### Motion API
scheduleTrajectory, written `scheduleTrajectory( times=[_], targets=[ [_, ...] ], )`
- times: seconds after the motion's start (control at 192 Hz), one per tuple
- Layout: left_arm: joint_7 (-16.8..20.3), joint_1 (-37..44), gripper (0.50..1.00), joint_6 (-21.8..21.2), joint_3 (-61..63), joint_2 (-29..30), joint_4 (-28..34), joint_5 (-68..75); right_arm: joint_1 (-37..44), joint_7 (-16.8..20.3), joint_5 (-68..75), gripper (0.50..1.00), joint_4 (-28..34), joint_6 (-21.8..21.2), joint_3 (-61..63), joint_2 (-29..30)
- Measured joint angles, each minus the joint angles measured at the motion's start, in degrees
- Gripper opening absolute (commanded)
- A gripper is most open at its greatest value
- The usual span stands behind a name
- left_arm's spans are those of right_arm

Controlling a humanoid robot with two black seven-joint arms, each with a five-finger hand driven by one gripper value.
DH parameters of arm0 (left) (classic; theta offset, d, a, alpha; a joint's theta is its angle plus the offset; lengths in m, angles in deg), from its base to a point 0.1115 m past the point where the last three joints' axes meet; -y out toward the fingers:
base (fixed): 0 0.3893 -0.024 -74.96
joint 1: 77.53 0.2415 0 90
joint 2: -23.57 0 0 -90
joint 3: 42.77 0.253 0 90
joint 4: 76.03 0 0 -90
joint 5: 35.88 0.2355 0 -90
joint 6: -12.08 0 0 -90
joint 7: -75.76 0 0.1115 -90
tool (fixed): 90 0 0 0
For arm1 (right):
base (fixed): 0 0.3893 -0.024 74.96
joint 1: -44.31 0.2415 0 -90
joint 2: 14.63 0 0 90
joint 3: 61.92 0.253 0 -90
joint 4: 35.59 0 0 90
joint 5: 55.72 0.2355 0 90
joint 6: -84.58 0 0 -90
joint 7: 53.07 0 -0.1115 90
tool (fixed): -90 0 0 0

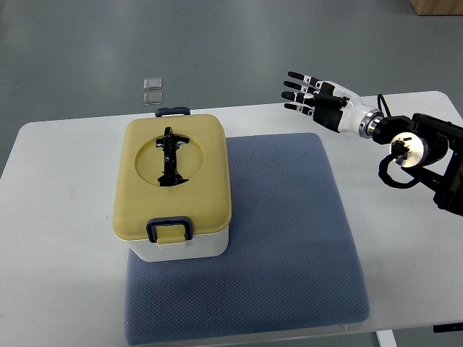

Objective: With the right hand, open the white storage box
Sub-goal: 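Raise the right hand and move it over the yellow lid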

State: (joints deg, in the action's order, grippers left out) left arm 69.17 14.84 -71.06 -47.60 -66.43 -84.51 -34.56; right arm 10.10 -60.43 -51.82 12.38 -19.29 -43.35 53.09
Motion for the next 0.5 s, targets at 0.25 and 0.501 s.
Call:
scheduleTrajectory(
  times=[0.25,0.501],
  targets=[
    [0.00,0.00,1.000,0.00,0.00,0.00,0.03,0.00,8.83,-7.81,-23.80,0.926,0.47,-2.57,-0.01,-0.74],
    [0.00,0.00,1.000,0.00,0.00,0.00,0.04,-0.02,17.77,-14.55,-54.20,0.928,3.40,-5.37,-0.84,-0.49]
  ],
)
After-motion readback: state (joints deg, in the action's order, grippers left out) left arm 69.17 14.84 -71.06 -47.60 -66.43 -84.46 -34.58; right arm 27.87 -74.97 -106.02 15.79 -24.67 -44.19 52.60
